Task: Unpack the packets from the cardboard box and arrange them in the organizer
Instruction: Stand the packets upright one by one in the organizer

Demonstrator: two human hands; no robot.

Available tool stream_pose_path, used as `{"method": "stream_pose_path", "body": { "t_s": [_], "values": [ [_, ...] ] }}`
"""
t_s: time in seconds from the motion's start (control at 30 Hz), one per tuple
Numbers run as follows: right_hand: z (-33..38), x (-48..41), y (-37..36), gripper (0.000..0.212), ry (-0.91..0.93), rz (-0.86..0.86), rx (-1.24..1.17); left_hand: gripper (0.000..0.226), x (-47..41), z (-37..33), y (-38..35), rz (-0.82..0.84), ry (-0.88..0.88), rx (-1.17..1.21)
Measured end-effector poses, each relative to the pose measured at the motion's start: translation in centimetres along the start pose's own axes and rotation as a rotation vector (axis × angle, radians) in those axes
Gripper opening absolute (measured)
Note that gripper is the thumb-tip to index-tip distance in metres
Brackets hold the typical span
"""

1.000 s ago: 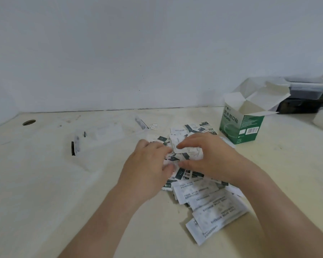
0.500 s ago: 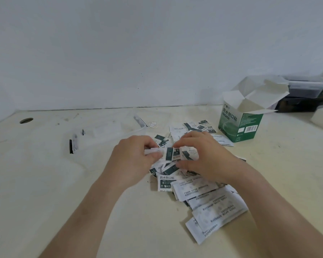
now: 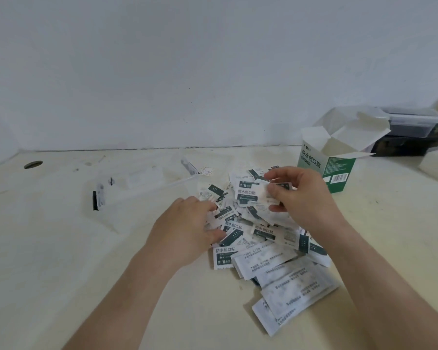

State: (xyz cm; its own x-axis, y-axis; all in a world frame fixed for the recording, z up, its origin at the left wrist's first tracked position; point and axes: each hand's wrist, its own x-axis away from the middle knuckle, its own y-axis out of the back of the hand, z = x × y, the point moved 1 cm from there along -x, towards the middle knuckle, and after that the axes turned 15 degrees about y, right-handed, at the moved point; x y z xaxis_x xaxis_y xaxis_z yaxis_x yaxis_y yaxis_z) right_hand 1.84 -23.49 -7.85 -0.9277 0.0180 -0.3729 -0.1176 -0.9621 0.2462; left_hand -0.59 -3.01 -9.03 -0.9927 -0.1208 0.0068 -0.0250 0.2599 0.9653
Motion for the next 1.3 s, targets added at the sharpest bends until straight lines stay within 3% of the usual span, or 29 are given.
{"method": "stream_pose_path", "body": {
  "t_s": [0.07, 0.17, 0.37, 0.53, 0.67, 0.93, 1.0, 1.07, 1.2, 1.3],
  "values": [
    [-0.3, 0.1, -0.3, 0.019, -0.061, 0.064, 0.044, 0.051, -0.1, -0.1, -0.1, 0.042, 0.030, 0.035],
    [-0.5, 0.4, -1.0, 0.022, 0.030, 0.158, 0.195, 0.046, -0.2, -0.2, 0.0, 0.036, 0.045, 0.072],
    [-0.5, 0.7, -1.9, 0.027, 0.135, 0.112, 0.305, 0.037, -0.1, 0.2, 1.1, 0.022, -0.004, 0.174],
    [-0.6, 0.7, -1.7, 0.027, 0.107, 0.170, 0.311, 0.046, 0.2, -0.1, 0.6, 0.135, -0.030, 0.135],
    [-0.5, 0.9, -2.1, 0.024, 0.149, 0.252, 0.414, 0.049, 0.1, 0.2, 1.0, 0.084, 0.027, 0.183],
    [0.1, 1.1, -1.8, 0.027, 0.232, 0.105, 0.523, 0.050, 0.5, 1.1, 3.8, -0.050, -0.036, 0.294],
    [0.2, 1.0, -1.8, 0.027, 0.161, 0.059, 0.388, 0.051, 0.4, 1.4, 4.3, -0.061, -0.045, 0.431],
    [0.6, 1.0, -2.0, 0.027, 0.005, 0.032, 0.071, 0.053, 0.4, 1.2, 4.4, -0.038, -0.064, 0.557],
    [1.7, 1.1, -2.6, 0.019, -0.312, 0.085, -0.509, 0.051, 0.5, 0.3, 3.2, 0.033, -0.097, 0.535],
    [1.5, 1.3, -2.6, 0.032, -0.304, 0.219, -0.581, 0.055, 0.5, -0.2, 2.4, -0.021, -0.128, 0.443]
  ]
}}
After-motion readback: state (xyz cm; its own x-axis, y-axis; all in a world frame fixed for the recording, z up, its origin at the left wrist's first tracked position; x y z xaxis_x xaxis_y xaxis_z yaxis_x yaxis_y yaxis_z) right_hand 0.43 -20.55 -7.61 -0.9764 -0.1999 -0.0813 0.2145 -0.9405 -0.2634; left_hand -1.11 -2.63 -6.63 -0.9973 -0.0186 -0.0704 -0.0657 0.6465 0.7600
